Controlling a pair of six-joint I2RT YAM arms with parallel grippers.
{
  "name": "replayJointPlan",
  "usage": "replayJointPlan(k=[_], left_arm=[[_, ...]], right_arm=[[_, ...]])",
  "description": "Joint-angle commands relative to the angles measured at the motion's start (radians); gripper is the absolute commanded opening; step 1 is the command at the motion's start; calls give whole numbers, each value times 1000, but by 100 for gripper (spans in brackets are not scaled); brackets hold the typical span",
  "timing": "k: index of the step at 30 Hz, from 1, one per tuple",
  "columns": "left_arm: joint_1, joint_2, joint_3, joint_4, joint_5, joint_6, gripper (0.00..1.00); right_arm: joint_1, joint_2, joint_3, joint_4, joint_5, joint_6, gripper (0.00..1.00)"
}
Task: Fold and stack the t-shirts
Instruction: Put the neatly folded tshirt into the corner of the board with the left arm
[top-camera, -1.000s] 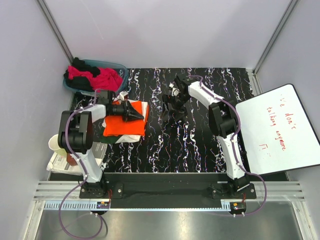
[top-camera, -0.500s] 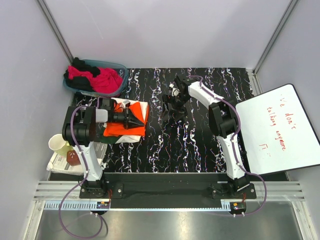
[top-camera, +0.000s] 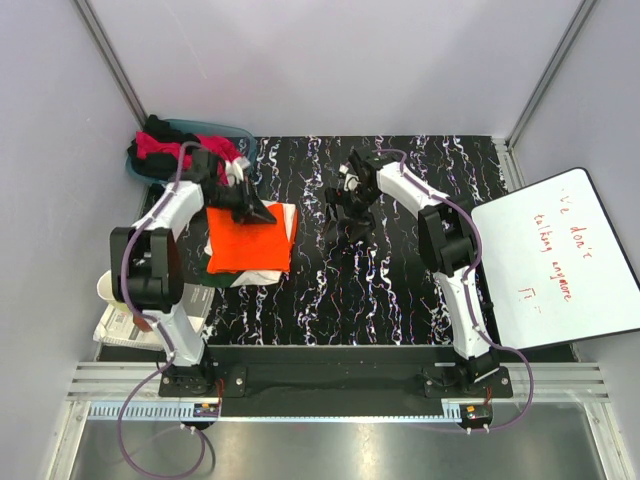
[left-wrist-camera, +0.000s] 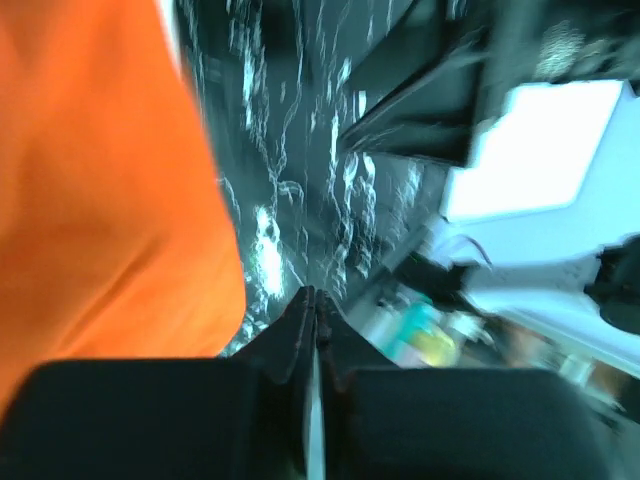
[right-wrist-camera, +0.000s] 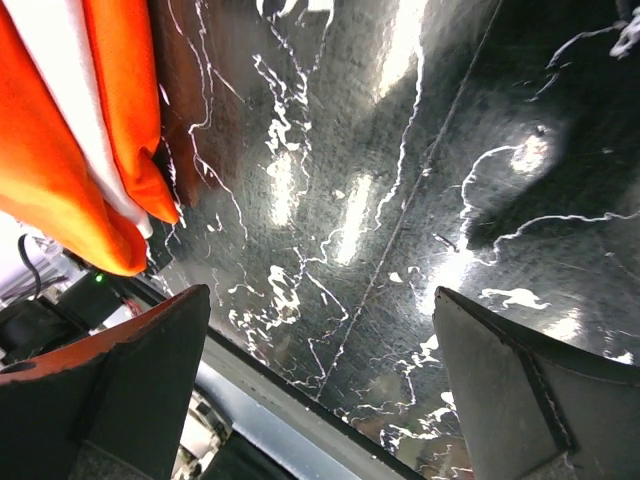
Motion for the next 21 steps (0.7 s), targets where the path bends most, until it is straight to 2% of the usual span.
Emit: replayJointPlan(k=[1, 3, 4, 5, 7, 11, 15, 21], left_arm=[[0, -105, 167, -129, -236, 80, 26], [-6, -93, 246, -182, -342, 102, 41], [-17, -83, 274, -204, -380, 112, 69], [-20, -77, 299, -237, -437, 123, 82], [-36, -56, 348, -259, -486, 135, 99], [-59, -16, 419, -325, -633, 168, 99], [-106, 39, 474, -367, -705, 208, 99], [-284, 139, 511, -396, -817, 246, 99]], right_arm=[[-26, -67, 88, -13, 70, -23, 100], [-40, -62, 107, -19, 84, -18, 100], [-54, -61, 120, -27, 99, -15, 100], [-63, -58, 125, -30, 110, -10, 100], [-83, -57, 130, -31, 133, 5, 100], [-112, -62, 127, -39, 177, 23, 100], [-131, -68, 114, -42, 188, 20, 100], [-143, -73, 90, -45, 199, 14, 100]])
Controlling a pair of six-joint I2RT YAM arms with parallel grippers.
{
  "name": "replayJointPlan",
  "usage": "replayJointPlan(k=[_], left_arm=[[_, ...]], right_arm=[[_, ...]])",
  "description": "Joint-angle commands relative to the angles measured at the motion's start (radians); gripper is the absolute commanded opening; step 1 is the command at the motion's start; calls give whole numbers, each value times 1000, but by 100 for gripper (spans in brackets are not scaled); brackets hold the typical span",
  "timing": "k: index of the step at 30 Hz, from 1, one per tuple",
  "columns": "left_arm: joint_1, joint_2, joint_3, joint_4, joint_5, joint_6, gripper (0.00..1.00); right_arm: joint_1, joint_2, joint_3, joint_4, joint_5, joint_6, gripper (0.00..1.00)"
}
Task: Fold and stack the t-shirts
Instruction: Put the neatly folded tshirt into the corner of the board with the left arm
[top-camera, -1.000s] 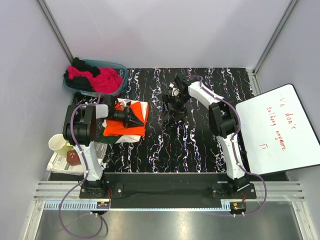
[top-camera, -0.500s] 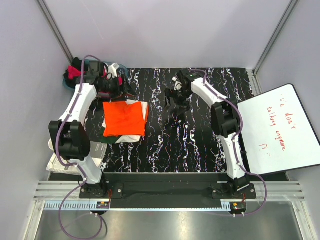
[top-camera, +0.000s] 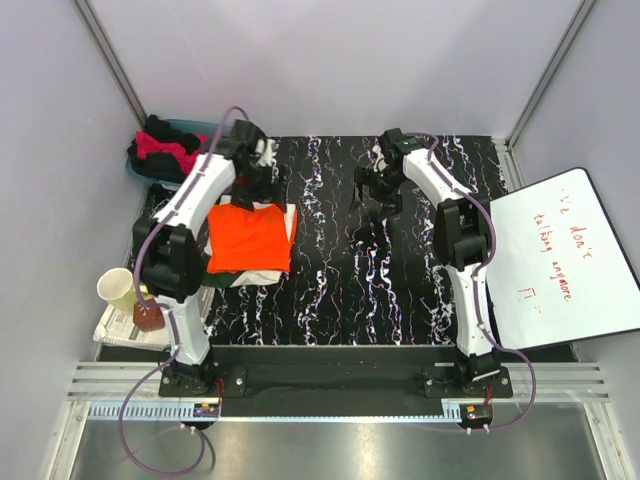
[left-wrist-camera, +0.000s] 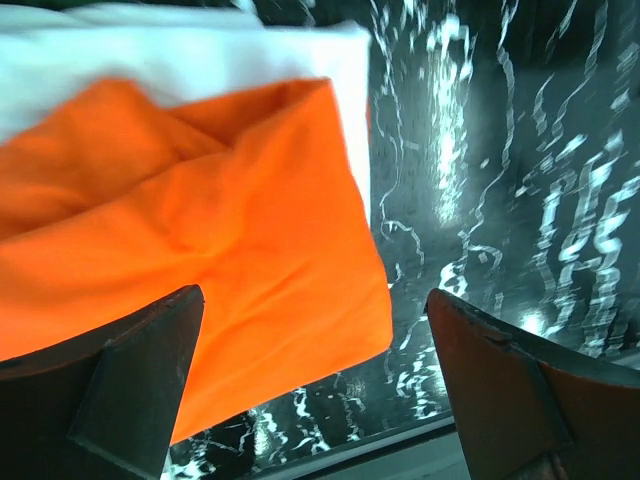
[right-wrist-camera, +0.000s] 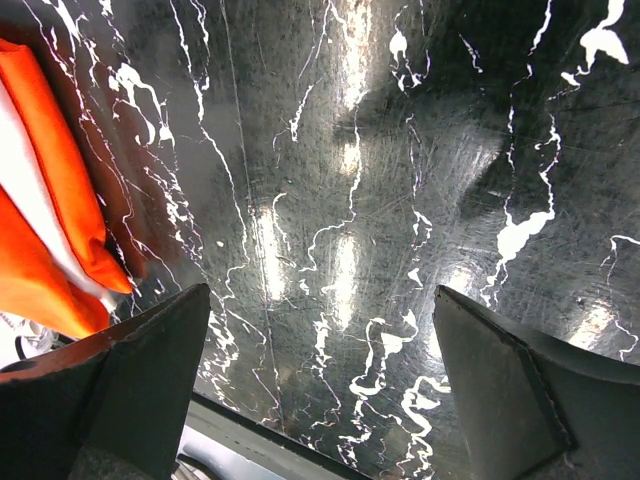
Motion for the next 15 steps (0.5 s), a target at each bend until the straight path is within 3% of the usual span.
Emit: replayJointPlan(k=[1, 8, 13, 15], left_arm=[[-120, 70, 57, -39, -120, 32, 99], [-222, 215, 113, -46, -109, 14, 98], [-260, 286, 141, -66, -78, 8, 90], [-266, 309, 147, -66, -63, 8, 69]], right_arm=[[-4, -74, -8, -9, 28, 2, 100], [-20, -88, -33, -9, 42, 0, 100], [-30, -91, -45, -7, 42, -3, 100], [-33, -91, -50, -9, 40, -3, 100]])
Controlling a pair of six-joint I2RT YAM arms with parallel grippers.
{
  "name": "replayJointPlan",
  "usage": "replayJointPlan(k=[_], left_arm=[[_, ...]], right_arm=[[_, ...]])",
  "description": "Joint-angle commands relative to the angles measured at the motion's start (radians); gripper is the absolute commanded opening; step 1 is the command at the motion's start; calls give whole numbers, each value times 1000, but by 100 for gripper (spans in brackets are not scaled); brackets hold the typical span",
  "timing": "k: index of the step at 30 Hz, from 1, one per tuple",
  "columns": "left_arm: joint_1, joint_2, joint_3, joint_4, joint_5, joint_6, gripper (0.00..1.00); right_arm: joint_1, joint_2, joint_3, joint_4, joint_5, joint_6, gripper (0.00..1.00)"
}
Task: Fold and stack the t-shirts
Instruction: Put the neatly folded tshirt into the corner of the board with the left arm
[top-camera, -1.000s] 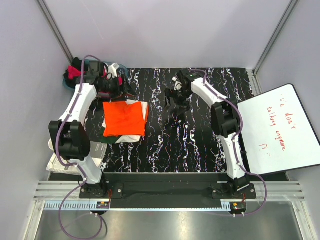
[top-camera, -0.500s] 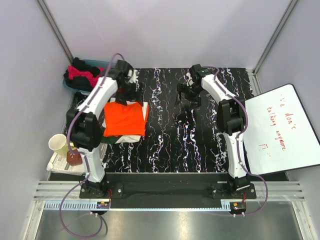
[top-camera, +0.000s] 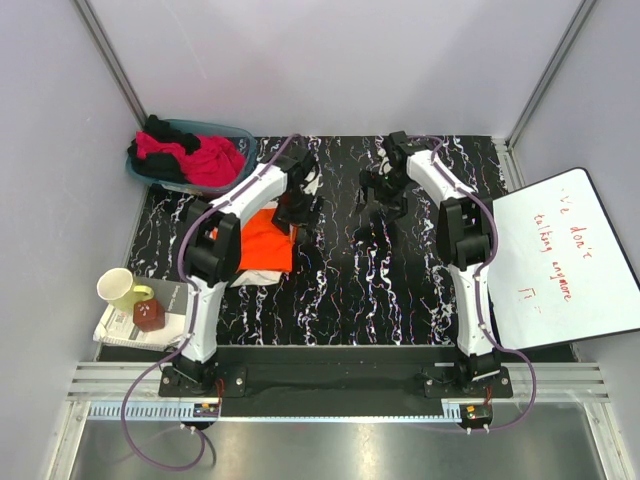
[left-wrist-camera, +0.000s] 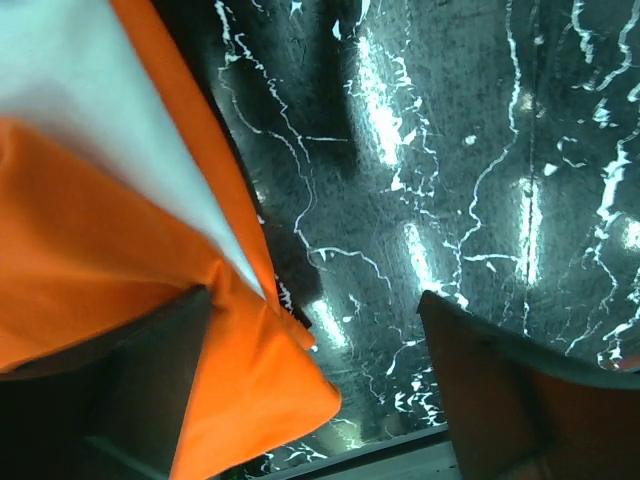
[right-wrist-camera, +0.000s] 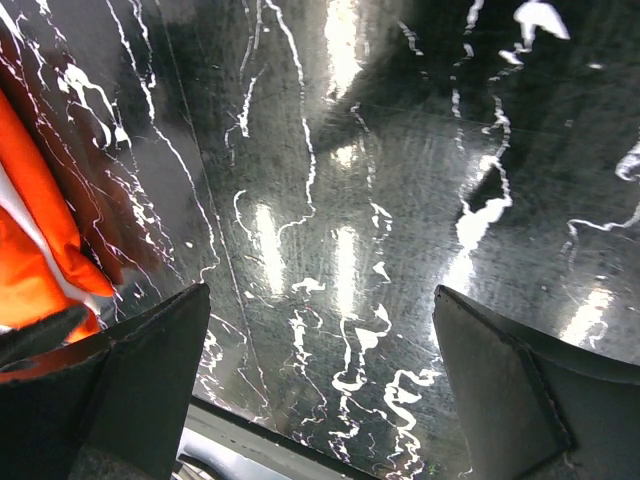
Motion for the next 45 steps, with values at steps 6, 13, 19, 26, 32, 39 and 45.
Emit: replayJointPlan(k=[6, 13, 19, 26, 32, 39, 45], left_arm=[[-41, 28, 88, -30, -20, -4, 84], [-73, -35, 99, -35, -63, -10, 90], [-126, 1, 102, -40, -45, -8, 9], [-124, 80, 60, -40, -69, -28, 0], [-73, 90, 25, -14, -63, -59, 0], [-10, 107, -21, 5, -78, -76, 0], [39, 81, -139, 29, -88, -99, 0]], right_arm=[[-16, -87, -24, -6, 13, -6, 100], [-16, -93, -54, 3, 5, -4, 100], [-16, -84, -57, 8, -6, -3, 100], [-16, -91, -64, 8, -7, -3, 100], [-16, -105, -90, 14, -7, -6, 100], [-17, -114, -110, 22, -11, -6, 100], [-17, -119, -117, 25, -9, -7, 100]])
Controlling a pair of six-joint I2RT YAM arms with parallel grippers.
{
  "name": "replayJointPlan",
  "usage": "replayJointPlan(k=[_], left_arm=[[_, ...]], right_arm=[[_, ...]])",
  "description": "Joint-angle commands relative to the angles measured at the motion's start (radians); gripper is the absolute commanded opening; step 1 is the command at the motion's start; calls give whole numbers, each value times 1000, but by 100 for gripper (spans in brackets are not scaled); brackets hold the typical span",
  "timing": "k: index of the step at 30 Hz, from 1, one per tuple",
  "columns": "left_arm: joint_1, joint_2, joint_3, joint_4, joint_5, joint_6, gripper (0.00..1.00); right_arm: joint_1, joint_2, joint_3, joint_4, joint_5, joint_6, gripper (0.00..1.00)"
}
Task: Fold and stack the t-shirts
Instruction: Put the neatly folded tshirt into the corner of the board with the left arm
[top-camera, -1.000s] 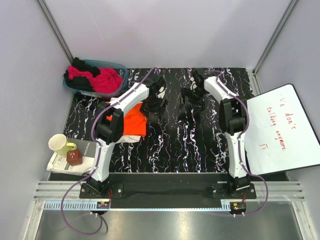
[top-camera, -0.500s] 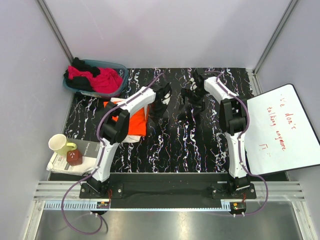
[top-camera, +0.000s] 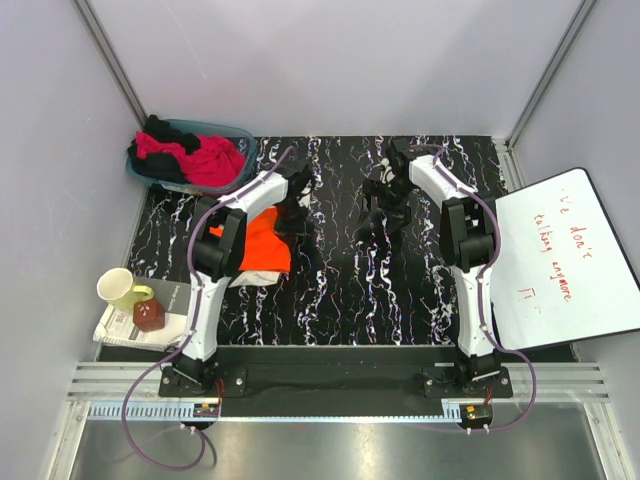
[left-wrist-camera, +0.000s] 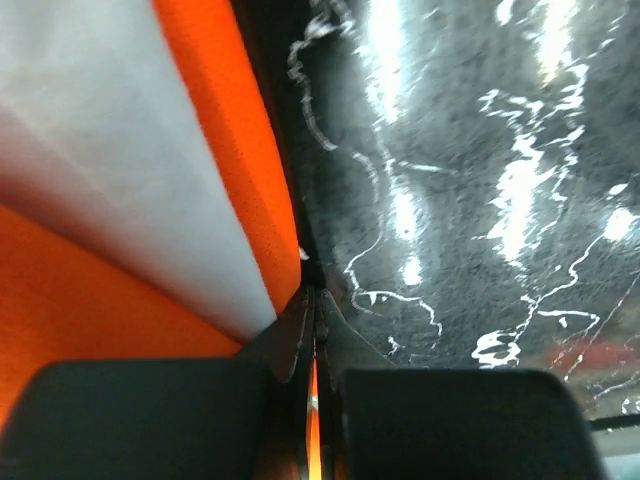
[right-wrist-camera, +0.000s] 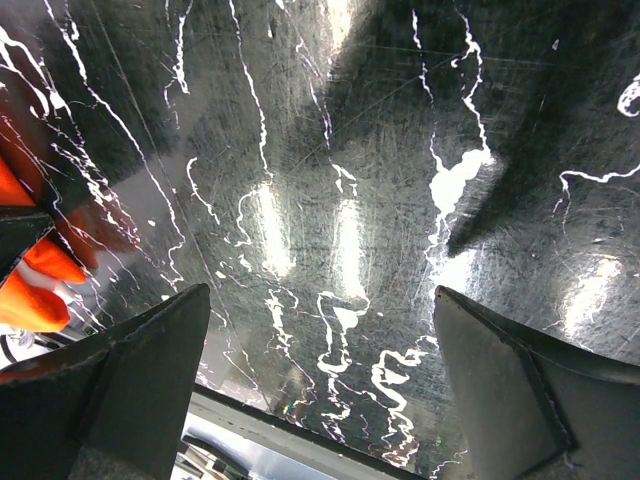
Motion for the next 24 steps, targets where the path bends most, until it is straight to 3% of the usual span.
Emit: replayJointPlan(k=[1, 9, 24], left_arm=[[28, -22, -104, 31, -51, -20, 0], [129, -73, -246, 60, -116, -49, 0], [339, -110, -293, 74, -173, -49, 0]], right_arm=[[-5, -78, -1, 18, -6, -5, 100], [-3, -80, -6, 26, -15, -4, 100], [-5, -103, -50, 41, -29, -2, 100]])
